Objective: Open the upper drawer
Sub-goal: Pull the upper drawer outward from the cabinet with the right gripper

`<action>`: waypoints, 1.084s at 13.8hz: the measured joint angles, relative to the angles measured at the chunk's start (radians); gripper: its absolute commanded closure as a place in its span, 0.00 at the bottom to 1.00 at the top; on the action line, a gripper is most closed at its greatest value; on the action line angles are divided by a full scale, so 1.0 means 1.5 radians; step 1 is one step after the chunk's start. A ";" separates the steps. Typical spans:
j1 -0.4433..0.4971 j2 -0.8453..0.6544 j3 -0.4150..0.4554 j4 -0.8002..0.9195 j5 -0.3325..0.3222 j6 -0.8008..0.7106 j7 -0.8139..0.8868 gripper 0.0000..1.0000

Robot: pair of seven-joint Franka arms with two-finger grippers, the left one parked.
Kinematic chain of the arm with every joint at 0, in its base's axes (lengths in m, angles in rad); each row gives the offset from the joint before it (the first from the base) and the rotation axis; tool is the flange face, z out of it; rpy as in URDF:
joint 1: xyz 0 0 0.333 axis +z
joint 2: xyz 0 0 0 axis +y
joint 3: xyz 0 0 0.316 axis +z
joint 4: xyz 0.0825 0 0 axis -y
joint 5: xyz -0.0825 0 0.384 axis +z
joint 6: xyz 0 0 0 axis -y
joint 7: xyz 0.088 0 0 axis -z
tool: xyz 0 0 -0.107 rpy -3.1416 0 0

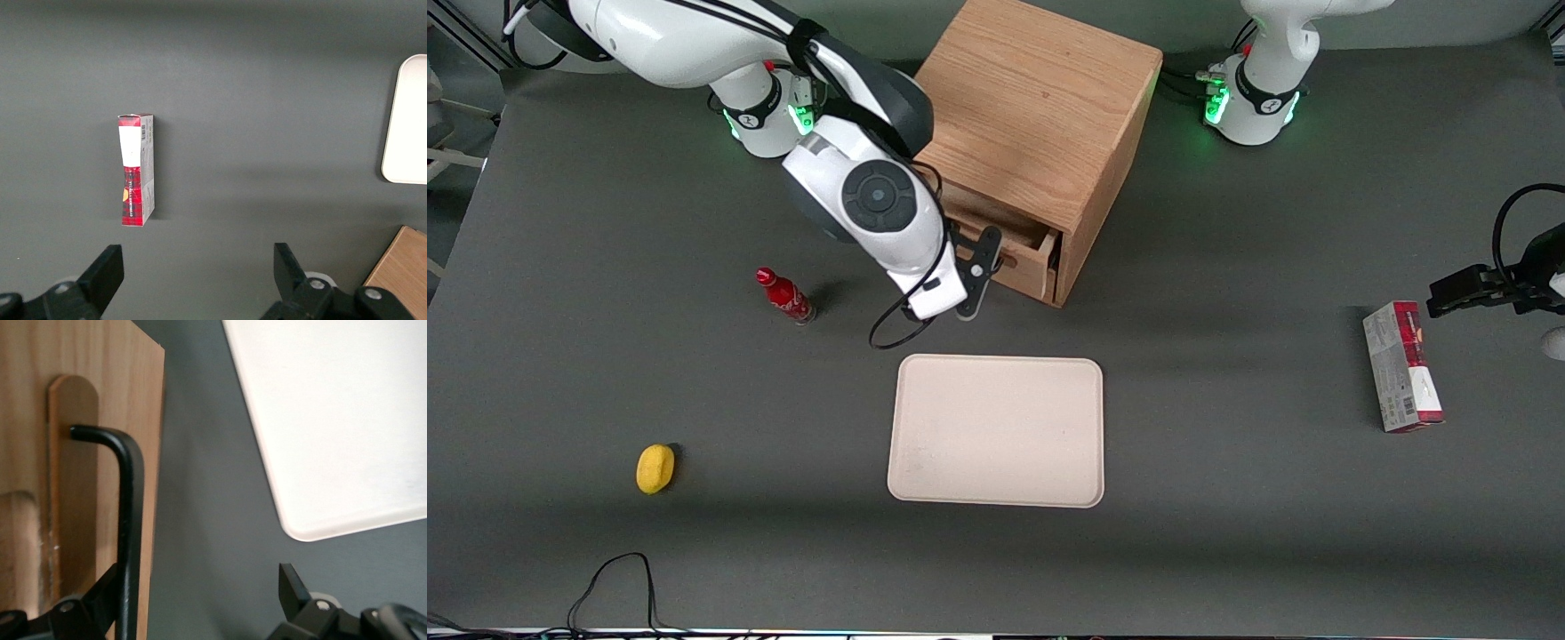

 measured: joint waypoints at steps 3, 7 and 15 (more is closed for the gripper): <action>-0.003 0.002 -0.042 0.022 0.000 0.000 -0.051 0.00; -0.006 0.012 -0.082 0.058 0.000 0.000 -0.101 0.00; -0.014 0.055 -0.116 0.149 0.000 0.000 -0.106 0.00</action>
